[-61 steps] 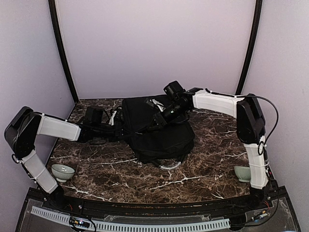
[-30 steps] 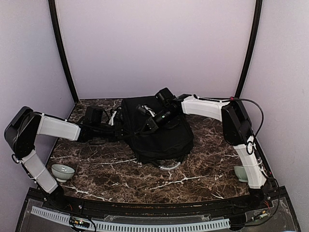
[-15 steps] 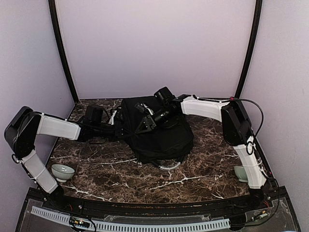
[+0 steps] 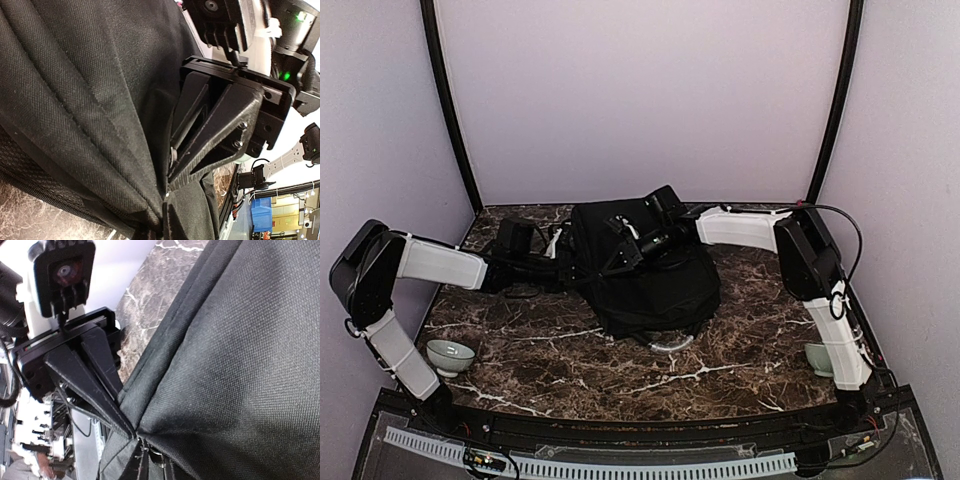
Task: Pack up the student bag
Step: Grab the lower front pocket of the student bag, then zip the lower front pocket of the student bag.
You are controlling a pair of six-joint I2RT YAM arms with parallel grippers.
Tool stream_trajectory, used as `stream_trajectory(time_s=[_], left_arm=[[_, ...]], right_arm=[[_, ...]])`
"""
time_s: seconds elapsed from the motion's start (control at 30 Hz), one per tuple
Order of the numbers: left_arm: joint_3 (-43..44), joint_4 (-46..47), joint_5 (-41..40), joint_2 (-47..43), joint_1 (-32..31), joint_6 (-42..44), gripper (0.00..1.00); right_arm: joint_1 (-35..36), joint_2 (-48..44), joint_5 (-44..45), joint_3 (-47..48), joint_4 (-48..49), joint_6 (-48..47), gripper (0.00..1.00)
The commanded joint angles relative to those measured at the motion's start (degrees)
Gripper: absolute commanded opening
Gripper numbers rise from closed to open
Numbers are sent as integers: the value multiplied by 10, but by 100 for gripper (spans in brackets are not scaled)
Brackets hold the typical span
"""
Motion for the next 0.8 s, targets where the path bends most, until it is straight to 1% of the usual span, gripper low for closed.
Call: stream_trajectory(time_s=[0.0,0.07,0.1,0.2,0.27,0.37,0.5,0.63,0.77], left_arm=[[19,26,37,-6,-7,15,0],[18,24,37,-8,-7,16,0],[18,22,20,-9,-7,18,0],[17,12,4,-14,-6,23,0],[17,6,-4,-16,-4,24,0],[14,-2,-14,-17,2,22,0],[10,-14,-30,-19,11,21,0],[10,-27,-44,-20,17,23,0],[12,-34,-48,-17,21,21,0]], right_arm=[[-4,-5,-50,-34,124,62,2],[-8,-19,-55,-59,157,80,0],[-11,-28,-51,-77,170,91,0],[-22,-69,-26,-140,198,112,0],[-32,-98,-2,-180,201,112,0],[-47,-142,48,-239,185,100,0],[-76,-186,96,-293,136,63,0],[-115,-226,132,-326,71,6,0],[-168,-257,165,-352,38,-24,0]])
